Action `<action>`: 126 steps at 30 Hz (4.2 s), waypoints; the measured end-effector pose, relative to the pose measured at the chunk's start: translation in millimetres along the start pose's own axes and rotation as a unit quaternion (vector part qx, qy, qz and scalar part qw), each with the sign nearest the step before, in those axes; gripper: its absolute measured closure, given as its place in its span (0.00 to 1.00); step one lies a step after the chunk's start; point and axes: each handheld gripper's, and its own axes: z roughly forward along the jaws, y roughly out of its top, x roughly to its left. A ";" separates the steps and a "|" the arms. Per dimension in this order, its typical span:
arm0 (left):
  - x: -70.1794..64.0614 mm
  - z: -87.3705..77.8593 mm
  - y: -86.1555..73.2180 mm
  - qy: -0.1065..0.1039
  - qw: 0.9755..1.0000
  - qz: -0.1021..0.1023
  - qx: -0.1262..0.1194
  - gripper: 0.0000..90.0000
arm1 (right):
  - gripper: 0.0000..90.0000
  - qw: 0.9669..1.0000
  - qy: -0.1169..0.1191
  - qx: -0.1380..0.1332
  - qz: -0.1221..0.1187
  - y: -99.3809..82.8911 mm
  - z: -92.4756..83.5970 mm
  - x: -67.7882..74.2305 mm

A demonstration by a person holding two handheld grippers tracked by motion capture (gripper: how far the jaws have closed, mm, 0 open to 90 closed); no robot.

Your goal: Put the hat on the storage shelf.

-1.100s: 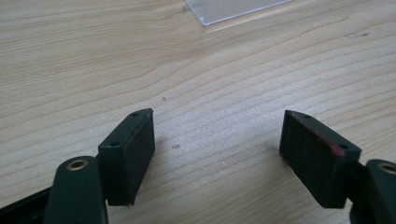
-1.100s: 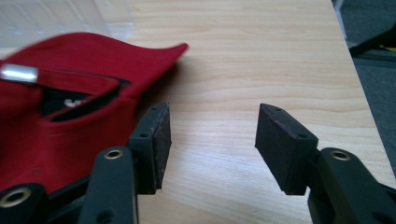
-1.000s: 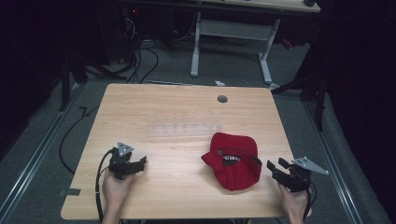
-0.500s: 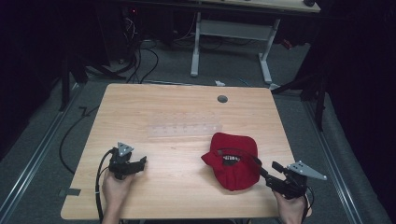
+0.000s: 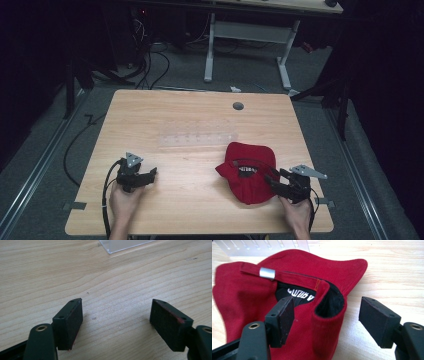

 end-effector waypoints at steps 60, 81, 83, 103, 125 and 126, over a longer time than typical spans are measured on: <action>1.7 0.0 0.7 -0.002 1.000 0.002 0.008 0.25 | 0.89 0.998 0.057 0.011 0.014 15.9 8.3 -12.0; -41.1 -24.2 -1.2 -0.093 0.995 0.027 0.015 0.27 | 0.90 0.995 0.095 0.024 0.000 38.9 5.4 1.4; -47.9 -26.6 -1.1 -0.108 0.994 0.029 0.016 0.27 | 0.90 0.995 0.098 0.024 0.001 40.8 5.5 2.3; -120.8 -41.9 -17.4 -0.206 0.970 0.123 0.044 0.26 | 0.90 0.990 0.138 0.039 0.014 55.3 10.9 11.9; -148.2 -43.5 -30.7 -0.227 0.956 0.181 0.041 0.19 | 0.90 0.981 0.180 0.070 0.001 74.1 24.5 34.5; -148.4 -43.6 -30.7 -0.226 0.956 0.183 0.040 0.18 | 0.90 0.981 0.181 0.072 0.000 74.9 25.1 35.0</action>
